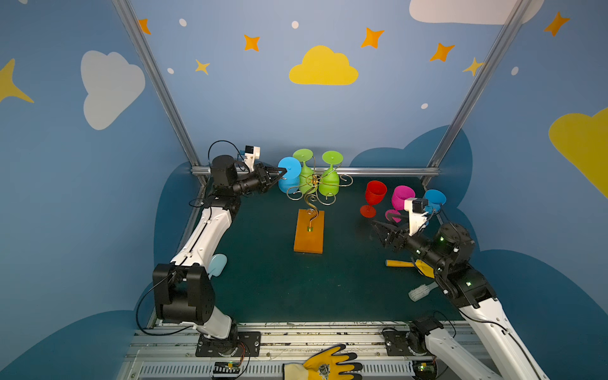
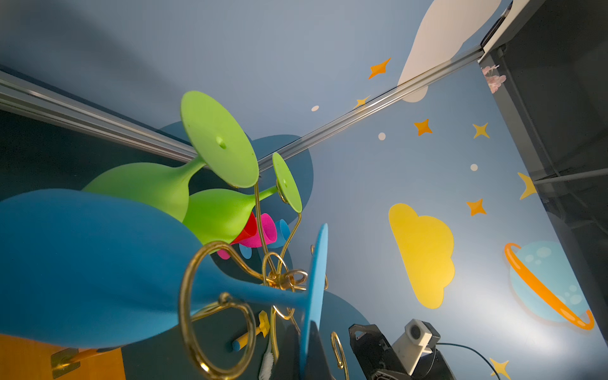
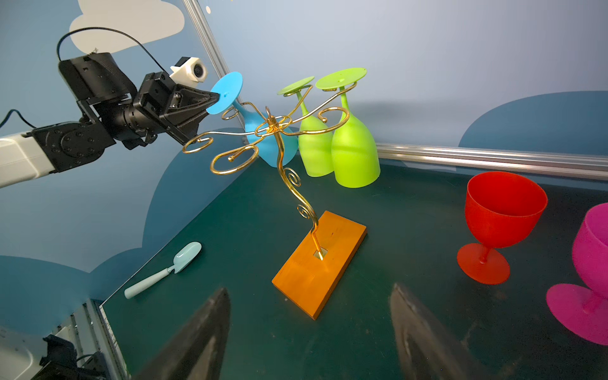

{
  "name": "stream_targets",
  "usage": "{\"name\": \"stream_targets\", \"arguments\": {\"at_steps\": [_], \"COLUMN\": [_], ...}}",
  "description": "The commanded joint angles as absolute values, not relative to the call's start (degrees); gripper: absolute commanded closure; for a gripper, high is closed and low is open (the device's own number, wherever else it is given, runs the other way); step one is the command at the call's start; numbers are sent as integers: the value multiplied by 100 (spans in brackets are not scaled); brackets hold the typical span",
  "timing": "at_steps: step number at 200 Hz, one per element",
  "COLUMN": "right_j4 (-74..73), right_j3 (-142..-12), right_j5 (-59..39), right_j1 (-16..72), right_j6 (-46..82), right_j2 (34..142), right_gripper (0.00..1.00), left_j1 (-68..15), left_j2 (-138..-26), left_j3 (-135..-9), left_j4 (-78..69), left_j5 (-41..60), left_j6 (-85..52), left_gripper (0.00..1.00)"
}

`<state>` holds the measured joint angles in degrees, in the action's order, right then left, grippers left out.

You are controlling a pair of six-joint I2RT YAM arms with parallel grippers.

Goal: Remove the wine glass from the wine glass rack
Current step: 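Pull the blue glass off its rack hook with the left gripper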

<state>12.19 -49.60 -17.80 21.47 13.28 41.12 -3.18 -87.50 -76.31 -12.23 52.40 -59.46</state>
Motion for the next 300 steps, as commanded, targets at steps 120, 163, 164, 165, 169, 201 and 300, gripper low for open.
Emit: {"name": "stream_targets", "arguments": {"at_steps": [120, 163, 164, 165, 169, 201, 300], "right_j4": [1211, 1220, 1221, 1221, 1222, 1244, 1135], "right_j3": [-5133, -5124, -5124, -5124, -5124, -5124, -5686], "right_j5": [-1740, -1713, -1713, -1709, -1712, -1705, -1989], "right_j1": [2180, 2180, 2180, 2180, 2180, 2180, 2291], "right_j6": [1383, 1362, 1362, 1362, 1362, 1344, 968], "right_j2": [4131, 4131, 4126, 4129, 4131, 4135, 4720], "right_gripper": [24, 24, 24, 24, 24, 24, 21], "left_j1": [21, 330, 336, 348, 397, 973, 1979], "left_j2": [-7951, -7510, -7499, -7489, -7438, -6963, -6804], "left_j3": [-6877, -6528, -6525, -6519, -6483, -6264, -7251], "left_j4": [-1160, -1129, -1127, -1126, -1113, -1021, -3240], "left_j5": [5490, 5471, 5469, 5472, 5467, 5419, 6004], "left_j6": [-5713, -5739, -5739, -5735, -5731, -5792, -8358], "left_gripper": [97, 97, 97, 97, 97, 97, 97]}}
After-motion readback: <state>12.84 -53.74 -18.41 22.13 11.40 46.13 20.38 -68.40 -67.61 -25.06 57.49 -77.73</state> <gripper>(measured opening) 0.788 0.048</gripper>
